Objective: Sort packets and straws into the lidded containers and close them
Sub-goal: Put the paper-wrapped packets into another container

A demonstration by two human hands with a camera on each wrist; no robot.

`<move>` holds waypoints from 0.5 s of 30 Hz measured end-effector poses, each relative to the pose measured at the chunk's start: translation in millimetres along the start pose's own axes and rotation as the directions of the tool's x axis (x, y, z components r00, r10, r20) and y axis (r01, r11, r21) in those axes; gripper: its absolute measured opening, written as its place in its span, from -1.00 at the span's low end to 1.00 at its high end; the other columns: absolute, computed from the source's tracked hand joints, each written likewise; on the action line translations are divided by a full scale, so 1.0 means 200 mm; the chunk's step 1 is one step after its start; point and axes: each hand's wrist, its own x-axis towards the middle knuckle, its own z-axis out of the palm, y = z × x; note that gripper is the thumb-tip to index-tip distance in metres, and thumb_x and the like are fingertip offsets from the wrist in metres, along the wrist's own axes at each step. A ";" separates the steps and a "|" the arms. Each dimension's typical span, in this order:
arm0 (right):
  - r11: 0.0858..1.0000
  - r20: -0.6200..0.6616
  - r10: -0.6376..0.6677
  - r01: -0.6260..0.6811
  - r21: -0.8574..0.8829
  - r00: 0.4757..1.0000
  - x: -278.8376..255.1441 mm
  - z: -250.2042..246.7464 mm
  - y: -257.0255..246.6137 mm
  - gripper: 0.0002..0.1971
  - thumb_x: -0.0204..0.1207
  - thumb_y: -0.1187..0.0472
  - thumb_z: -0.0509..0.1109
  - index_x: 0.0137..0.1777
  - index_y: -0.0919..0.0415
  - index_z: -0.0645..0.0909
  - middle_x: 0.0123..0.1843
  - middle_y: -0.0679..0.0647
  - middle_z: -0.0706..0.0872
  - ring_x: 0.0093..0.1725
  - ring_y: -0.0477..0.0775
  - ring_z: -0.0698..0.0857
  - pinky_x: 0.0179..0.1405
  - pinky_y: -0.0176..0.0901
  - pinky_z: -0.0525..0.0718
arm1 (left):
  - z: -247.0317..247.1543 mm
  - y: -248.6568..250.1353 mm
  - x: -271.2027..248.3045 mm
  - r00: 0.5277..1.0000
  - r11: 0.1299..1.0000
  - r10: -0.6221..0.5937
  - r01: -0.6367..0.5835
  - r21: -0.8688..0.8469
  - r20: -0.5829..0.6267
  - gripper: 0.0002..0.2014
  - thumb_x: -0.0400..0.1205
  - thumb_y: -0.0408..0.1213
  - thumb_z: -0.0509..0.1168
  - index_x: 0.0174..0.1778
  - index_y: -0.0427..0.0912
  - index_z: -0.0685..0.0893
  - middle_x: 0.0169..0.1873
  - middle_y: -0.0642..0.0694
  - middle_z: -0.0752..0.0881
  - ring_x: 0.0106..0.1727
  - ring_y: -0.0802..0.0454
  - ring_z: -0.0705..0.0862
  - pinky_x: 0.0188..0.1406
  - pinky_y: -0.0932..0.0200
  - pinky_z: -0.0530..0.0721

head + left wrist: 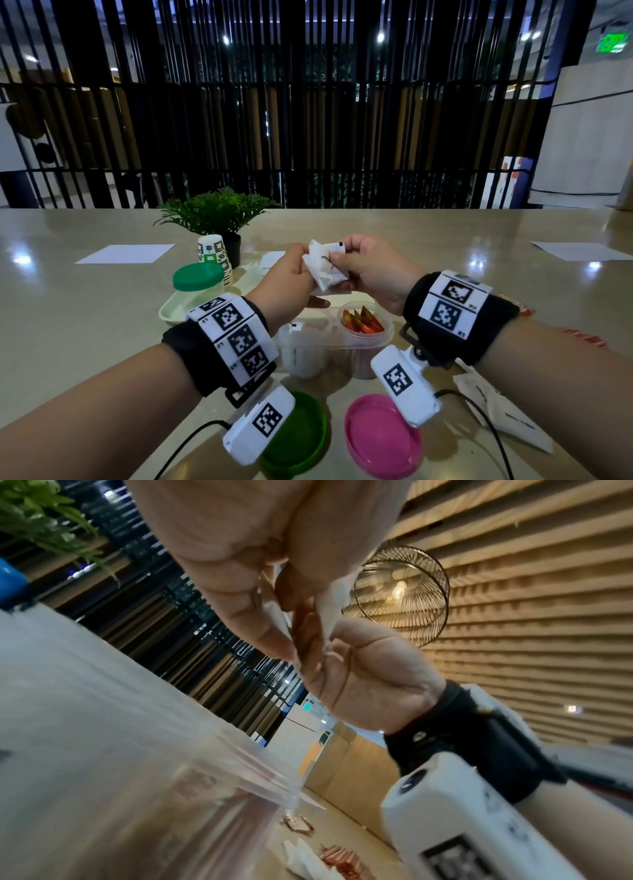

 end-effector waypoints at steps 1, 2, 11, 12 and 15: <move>1.000 -0.039 -0.006 0.005 -0.027 0.999 0.01 0.01 0.01 -0.85 0.63 0.39 0.30 -0.17 0.23 0.55 -0.22 0.17 0.68 -0.31 0.03 0.69 -0.50 -0.27 0.67 | 0.00 0.00 0.00 1.000 0.999 -0.009 0.009 -0.050 0.003 -0.77 0.74 -0.43 0.13 0.29 -0.16 0.49 0.04 -0.13 0.75 -0.02 -0.06 0.79 -0.26 0.15 0.76; 0.998 -0.078 -0.016 0.011 -0.067 0.997 0.01 0.01 0.02 -0.85 0.62 0.38 0.31 -0.18 0.21 0.55 -0.22 0.15 0.68 -0.30 0.03 0.69 -0.47 -0.24 0.69 | 0.01 0.01 0.00 1.000 0.995 -0.017 0.017 -0.094 0.002 -0.79 0.75 -0.43 0.11 0.25 -0.15 0.51 -0.01 -0.10 0.75 -0.07 -0.01 0.78 -0.26 0.16 0.77; 0.902 -0.183 -0.171 0.079 -0.423 0.968 0.02 0.01 0.05 -0.83 0.54 0.27 0.41 -0.28 0.14 0.57 -0.36 0.02 0.62 -0.36 -0.03 0.57 -0.31 -0.17 0.54 | 0.00 0.02 -0.01 0.998 0.960 -0.068 0.065 -0.274 0.001 -0.69 0.78 -0.10 0.11 0.25 -0.23 0.58 0.09 -0.21 0.74 -0.03 -0.08 0.80 -0.15 0.02 0.80; 0.900 -0.173 -0.173 0.085 -0.428 0.970 0.02 0.02 0.05 -0.83 0.54 0.28 0.41 -0.27 0.14 0.56 -0.37 0.00 0.61 -0.38 -0.06 0.56 -0.32 -0.19 0.54 | 0.00 0.02 -0.01 0.998 0.970 -0.056 0.058 -0.238 0.015 -0.73 0.77 -0.16 0.14 0.28 -0.23 0.55 0.06 -0.18 0.73 -0.08 -0.03 0.80 -0.14 0.03 0.81; 0.893 -0.164 -0.178 0.089 -0.442 0.970 0.01 0.02 0.05 -0.89 0.52 0.26 0.43 -0.20 0.16 0.55 -0.29 0.04 0.60 -0.31 -0.01 0.56 -0.25 -0.11 0.58 | 0.00 0.02 -0.01 0.999 0.991 -0.036 0.039 -0.125 0.024 -0.76 0.76 -0.41 0.15 0.33 -0.18 0.48 0.05 -0.19 0.67 -0.21 0.06 0.78 -0.16 0.08 0.79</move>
